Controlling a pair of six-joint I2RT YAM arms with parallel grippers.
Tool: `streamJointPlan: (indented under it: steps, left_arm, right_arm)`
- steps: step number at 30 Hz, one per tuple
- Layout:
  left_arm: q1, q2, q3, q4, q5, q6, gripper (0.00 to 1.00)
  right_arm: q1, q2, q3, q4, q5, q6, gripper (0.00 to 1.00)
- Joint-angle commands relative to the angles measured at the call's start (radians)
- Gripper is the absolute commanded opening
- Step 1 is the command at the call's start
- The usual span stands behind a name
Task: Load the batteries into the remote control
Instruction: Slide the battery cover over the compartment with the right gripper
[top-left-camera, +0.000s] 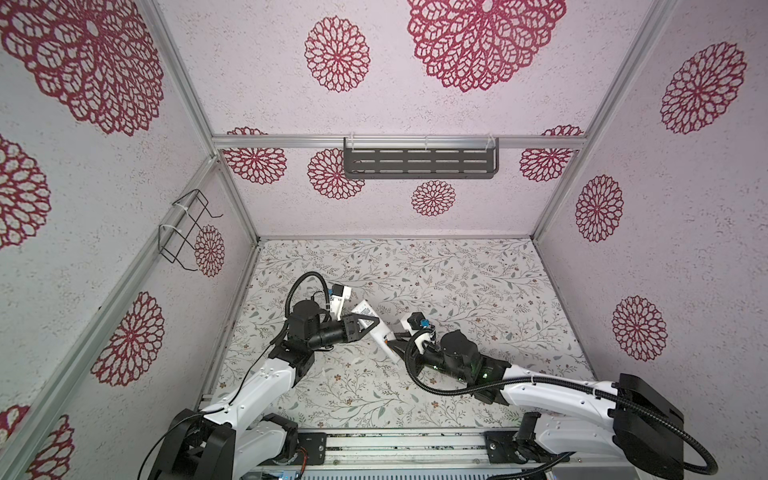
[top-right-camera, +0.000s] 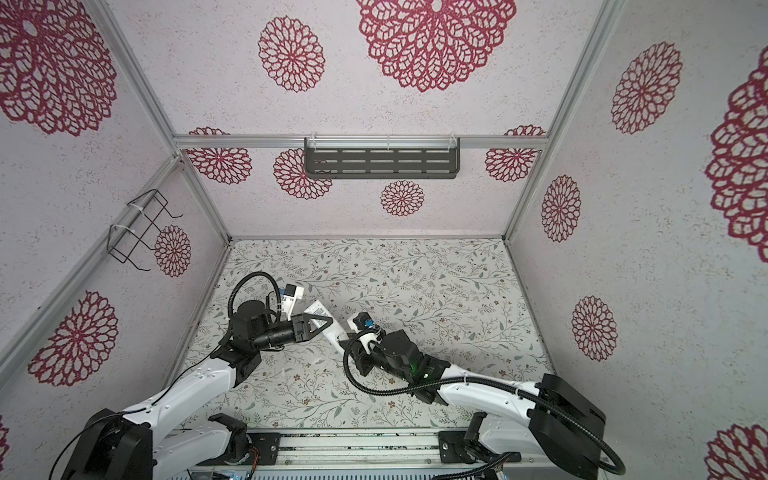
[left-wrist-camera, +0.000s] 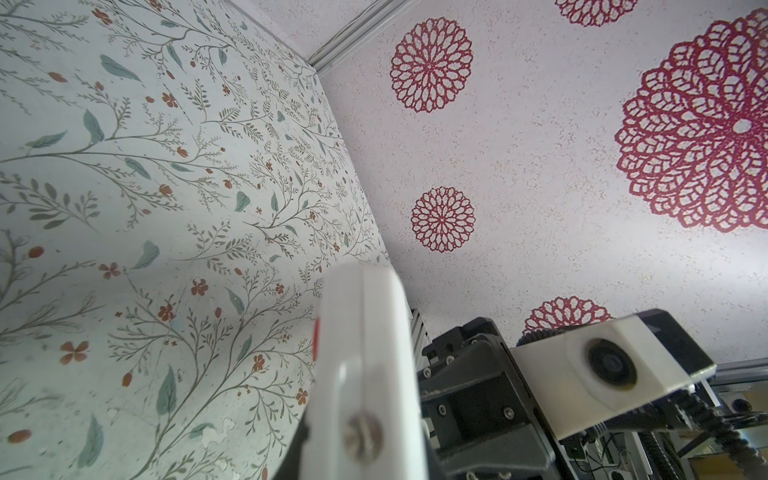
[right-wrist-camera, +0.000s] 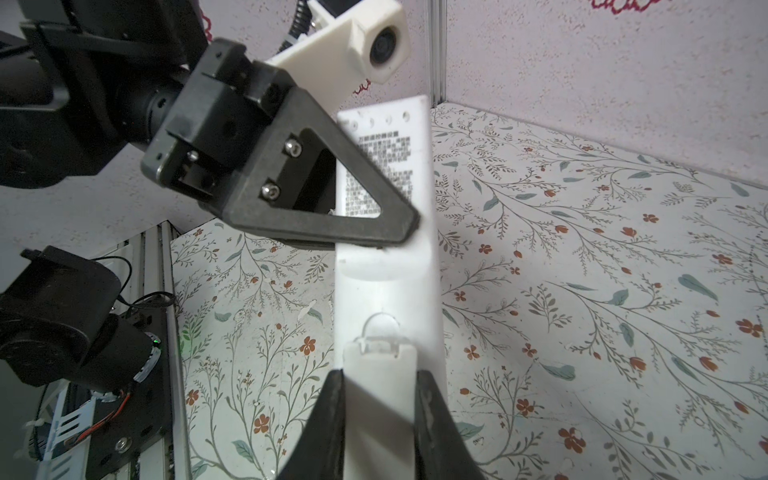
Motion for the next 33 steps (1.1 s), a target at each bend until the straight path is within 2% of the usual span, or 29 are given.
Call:
streamJointPlan:
  steps: [1, 11, 22, 28, 33]
  left_arm:
    - [0.001, -0.028, -0.006, 0.058, 0.012, -0.011, 0.00]
    - [0.003, -0.031, -0.007, 0.056, 0.009, -0.012, 0.00]
    - [0.004, -0.035, -0.006, 0.048, 0.010, -0.010, 0.00]
    - [0.003, -0.036, -0.004, 0.043, 0.008, -0.008, 0.00]
    - [0.003, -0.033, -0.005, 0.044, 0.008, -0.007, 0.00]
  right_arm:
    - [0.010, 0.001, 0.025, 0.003, 0.025, -0.031, 0.17]
    - [0.019, -0.009, 0.009, -0.075, 0.051, -0.096, 0.17]
    - [0.020, 0.012, 0.032, -0.114, 0.019, -0.141, 0.21]
    - [0.019, 0.011, 0.033, -0.119, 0.014, -0.148, 0.24]
    - [0.019, 0.002, 0.032, -0.124, 0.025, -0.145, 0.30]
